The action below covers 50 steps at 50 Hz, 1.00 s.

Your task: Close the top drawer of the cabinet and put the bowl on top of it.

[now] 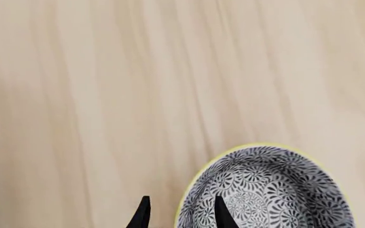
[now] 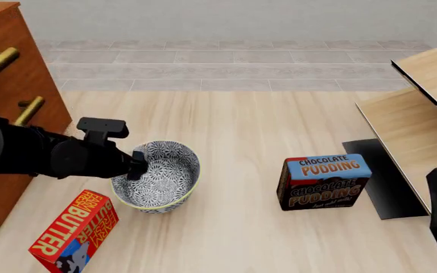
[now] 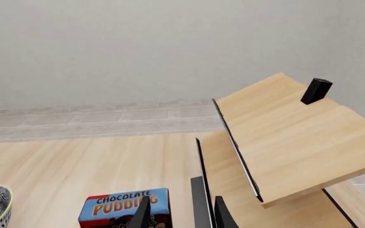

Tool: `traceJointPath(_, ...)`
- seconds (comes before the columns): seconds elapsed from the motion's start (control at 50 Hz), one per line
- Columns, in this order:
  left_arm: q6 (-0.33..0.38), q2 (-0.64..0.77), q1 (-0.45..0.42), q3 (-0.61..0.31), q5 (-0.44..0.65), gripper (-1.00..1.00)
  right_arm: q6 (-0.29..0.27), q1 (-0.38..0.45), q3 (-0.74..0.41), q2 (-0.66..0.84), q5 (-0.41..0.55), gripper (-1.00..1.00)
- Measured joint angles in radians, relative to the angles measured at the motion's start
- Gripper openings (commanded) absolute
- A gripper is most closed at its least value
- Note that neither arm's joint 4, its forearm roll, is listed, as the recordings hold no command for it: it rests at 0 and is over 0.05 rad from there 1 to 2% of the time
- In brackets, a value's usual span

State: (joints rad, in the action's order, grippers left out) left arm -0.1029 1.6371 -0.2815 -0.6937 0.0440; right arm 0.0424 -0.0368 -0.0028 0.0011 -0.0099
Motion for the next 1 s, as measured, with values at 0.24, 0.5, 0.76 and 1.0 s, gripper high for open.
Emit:
traceJointPath(0.24,-0.007,0.021,-0.002,0.018,-0.029,1.0,-0.003,0.001,0.0,0.0,0.0,1.0)
traceJointPath(0.5,-0.017,0.0,0.007,0.016,-0.034,-1.0,-0.005,0.001,0.0,0.0,0.001,1.0)
traceJointPath(0.76,-0.043,-0.034,-0.006,0.01,-0.035,-1.0,-0.005,0.0,0.0,0.0,0.002,1.0)
traceJointPath(1.0,-0.08,-0.073,-0.027,-0.001,-0.017,-1.0,-0.006,0.001,0.0,0.0,0.002,1.0)
